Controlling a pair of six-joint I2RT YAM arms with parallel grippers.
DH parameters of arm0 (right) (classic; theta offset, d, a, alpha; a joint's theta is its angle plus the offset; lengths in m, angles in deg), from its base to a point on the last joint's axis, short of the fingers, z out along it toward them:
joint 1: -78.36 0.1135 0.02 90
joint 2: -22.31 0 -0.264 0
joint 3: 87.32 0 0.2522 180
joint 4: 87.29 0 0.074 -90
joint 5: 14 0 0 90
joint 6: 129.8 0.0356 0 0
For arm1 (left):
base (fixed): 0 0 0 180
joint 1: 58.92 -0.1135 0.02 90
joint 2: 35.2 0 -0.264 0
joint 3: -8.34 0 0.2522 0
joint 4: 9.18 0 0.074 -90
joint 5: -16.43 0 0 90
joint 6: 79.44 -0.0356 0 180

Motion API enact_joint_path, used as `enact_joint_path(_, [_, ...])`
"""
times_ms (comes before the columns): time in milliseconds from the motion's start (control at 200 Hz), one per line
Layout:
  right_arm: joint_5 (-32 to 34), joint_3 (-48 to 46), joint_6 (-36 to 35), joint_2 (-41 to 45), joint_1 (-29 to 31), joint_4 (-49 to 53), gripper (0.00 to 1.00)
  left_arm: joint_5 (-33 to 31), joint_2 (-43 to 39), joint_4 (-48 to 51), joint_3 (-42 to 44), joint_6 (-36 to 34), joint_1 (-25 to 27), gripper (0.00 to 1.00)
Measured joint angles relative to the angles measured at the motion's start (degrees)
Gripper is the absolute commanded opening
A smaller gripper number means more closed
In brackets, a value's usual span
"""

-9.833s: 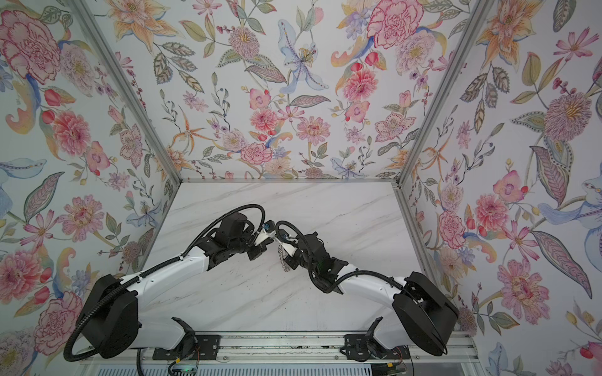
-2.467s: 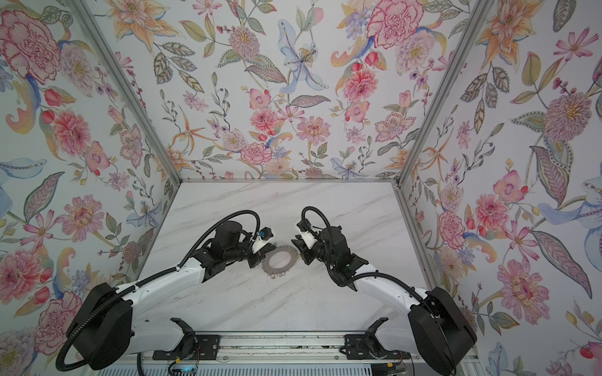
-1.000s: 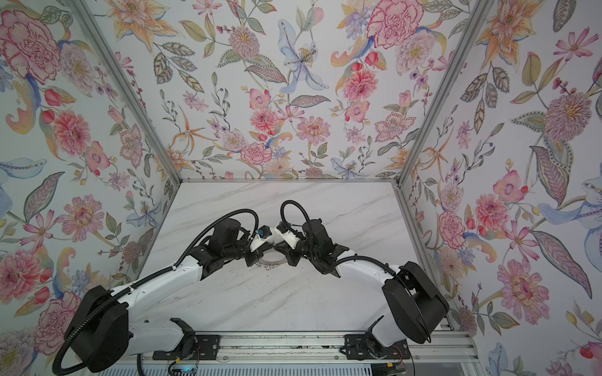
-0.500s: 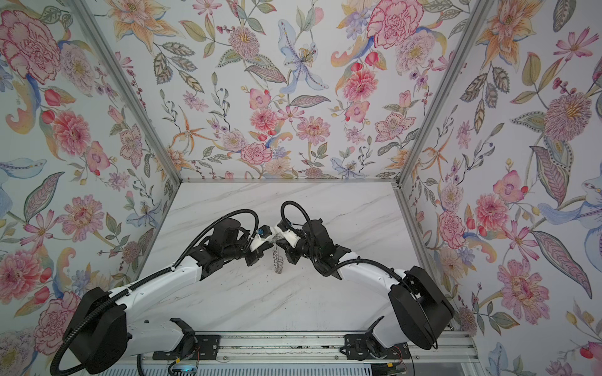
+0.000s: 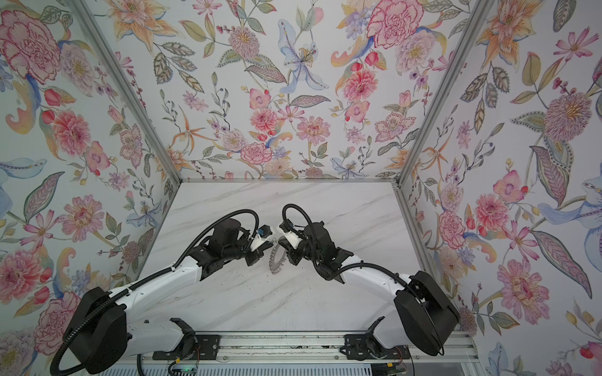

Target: Remove the keys from the keyring

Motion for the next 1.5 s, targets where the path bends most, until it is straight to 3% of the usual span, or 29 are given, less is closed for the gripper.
enact_joint_path(1031, [7.15, -3.06, 1.29, 2.58, 1.18, -4.28, 0.0, -0.02, -0.28, -2.16, 0.24, 0.33, 0.07, 0.0])
enact_joint_path(1496, [18.14, -5.57, 3.93, 3.43, -1.53, -5.29, 0.0, 0.2, -0.35, -1.49, 0.48, 0.35, 0.37, 0.0])
